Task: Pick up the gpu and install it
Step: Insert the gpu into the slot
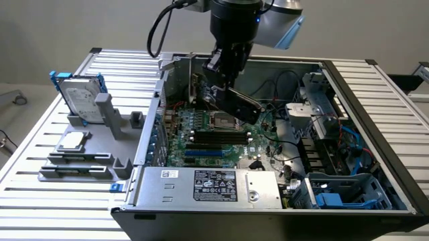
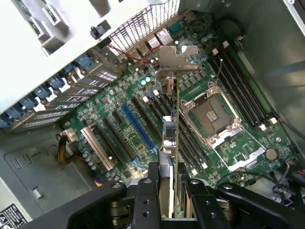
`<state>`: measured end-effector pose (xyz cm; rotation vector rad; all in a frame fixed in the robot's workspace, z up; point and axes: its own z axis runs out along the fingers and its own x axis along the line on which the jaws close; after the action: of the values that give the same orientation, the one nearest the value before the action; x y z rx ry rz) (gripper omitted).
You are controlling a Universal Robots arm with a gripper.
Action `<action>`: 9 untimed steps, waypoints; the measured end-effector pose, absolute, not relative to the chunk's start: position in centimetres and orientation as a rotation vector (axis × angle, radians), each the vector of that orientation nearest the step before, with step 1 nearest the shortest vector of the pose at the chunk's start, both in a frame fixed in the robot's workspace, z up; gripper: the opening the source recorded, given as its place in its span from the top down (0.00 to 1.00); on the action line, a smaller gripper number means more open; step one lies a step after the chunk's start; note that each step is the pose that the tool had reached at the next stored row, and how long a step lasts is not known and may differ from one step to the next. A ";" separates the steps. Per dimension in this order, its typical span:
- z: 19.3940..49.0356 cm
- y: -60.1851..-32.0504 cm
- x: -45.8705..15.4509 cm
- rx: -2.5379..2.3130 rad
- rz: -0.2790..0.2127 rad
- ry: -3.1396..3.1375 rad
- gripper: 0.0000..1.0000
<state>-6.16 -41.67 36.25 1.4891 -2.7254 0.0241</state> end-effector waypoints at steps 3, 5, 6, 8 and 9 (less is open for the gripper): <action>36.0 -41.7 -6.2 1.562 0.010 -2.692 0.74; 35.9 -41.7 -6.2 1.599 -0.014 -2.681 0.74; 35.9 -41.7 -6.3 1.614 -0.031 -2.679 0.74; 35.8 -41.7 -6.5 1.639 -0.059 -2.676 0.74; 35.7 -41.8 -6.7 1.648 -0.063 -2.672 0.74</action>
<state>-6.65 -41.76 35.69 1.6478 -2.6723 -0.0631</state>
